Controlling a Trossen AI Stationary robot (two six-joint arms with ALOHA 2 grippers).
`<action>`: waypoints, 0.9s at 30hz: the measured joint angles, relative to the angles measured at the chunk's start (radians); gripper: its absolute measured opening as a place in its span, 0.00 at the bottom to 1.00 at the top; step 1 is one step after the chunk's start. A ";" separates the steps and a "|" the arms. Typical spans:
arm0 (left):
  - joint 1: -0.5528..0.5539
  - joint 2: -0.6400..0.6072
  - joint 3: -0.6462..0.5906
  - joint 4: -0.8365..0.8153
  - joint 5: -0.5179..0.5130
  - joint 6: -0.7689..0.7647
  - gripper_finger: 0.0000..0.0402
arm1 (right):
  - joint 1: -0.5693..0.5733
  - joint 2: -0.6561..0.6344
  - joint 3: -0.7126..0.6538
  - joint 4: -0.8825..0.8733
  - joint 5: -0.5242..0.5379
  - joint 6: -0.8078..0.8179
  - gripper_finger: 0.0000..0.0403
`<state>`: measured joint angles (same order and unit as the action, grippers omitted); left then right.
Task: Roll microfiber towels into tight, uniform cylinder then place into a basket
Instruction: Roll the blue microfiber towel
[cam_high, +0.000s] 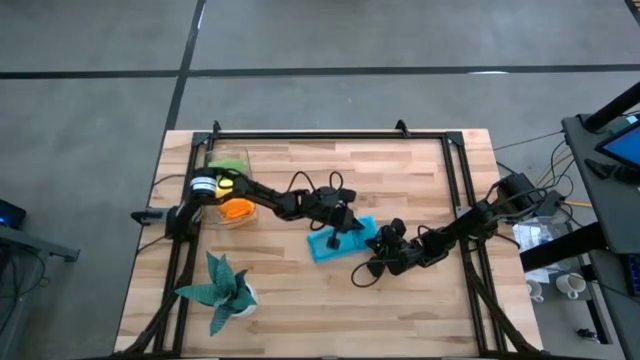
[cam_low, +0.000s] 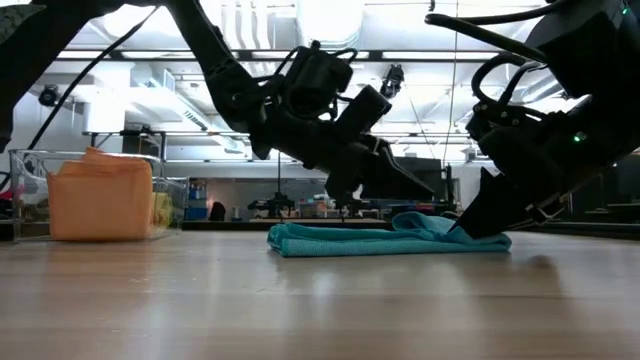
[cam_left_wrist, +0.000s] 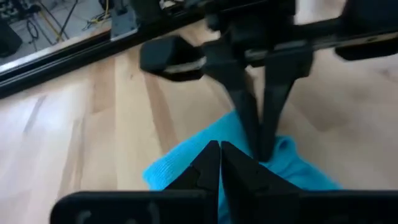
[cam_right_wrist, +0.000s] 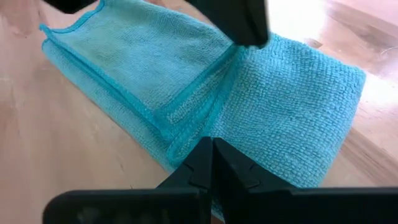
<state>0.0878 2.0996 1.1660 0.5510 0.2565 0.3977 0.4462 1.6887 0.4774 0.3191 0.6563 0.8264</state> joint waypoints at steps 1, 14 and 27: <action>0.001 0.002 0.000 0.000 0.000 0.000 0.00 | 0.000 0.000 0.000 0.000 0.000 0.000 0.02; 0.023 0.062 0.011 -0.017 -0.242 0.002 0.00 | 0.000 0.000 0.000 0.005 -0.001 0.000 0.02; 0.046 0.041 0.007 -0.073 -0.326 0.002 0.00 | 0.000 0.000 0.000 0.005 -0.002 0.000 0.02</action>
<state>0.1333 2.1407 1.1732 0.4781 -0.0697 0.3996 0.4465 1.6890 0.4778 0.3237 0.6548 0.8261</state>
